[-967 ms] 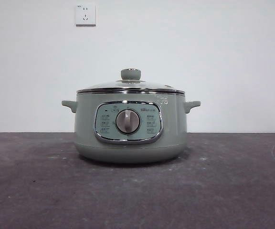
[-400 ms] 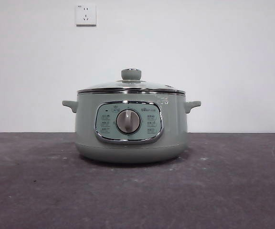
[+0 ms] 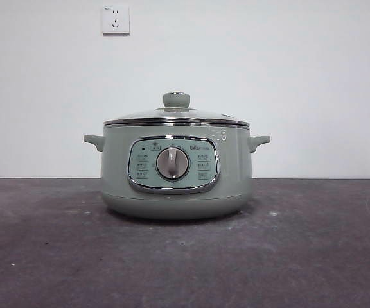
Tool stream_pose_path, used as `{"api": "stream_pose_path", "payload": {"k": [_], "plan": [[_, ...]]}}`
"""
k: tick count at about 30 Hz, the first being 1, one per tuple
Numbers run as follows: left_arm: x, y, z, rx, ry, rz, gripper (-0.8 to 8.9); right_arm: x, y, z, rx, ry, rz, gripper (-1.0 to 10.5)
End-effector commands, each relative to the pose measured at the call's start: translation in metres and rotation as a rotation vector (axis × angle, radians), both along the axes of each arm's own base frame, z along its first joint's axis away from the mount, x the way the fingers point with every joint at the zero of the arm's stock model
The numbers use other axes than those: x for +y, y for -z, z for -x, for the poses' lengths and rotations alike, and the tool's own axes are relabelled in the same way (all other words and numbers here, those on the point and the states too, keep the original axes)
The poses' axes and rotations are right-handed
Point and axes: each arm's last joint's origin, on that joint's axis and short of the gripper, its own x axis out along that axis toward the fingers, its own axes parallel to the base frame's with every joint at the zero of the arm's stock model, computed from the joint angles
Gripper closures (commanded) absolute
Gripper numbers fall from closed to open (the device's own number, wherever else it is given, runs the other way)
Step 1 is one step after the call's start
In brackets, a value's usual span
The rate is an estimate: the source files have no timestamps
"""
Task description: Pick up the pumpkin,open the lid,put the pumpkin in the pot,close the lid
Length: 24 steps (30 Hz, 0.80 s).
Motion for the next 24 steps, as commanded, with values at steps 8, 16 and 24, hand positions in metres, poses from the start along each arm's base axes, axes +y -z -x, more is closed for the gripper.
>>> {"api": "stream_pose_path", "payload": {"k": [8,16,24], "plan": [[0.000,0.005,-0.001,0.014,-0.005,0.005,8.17,-0.012,0.001,0.007,-0.073,0.055,0.037,9.5],[0.000,0.005,-0.001,0.014,-0.005,0.005,8.17,-0.038,-0.003,0.035,-0.298,0.439,0.002,9.5],[0.000,0.005,-0.001,0.014,-0.005,0.005,8.17,-0.040,0.052,0.027,-0.596,0.549,0.028,9.5]]}}
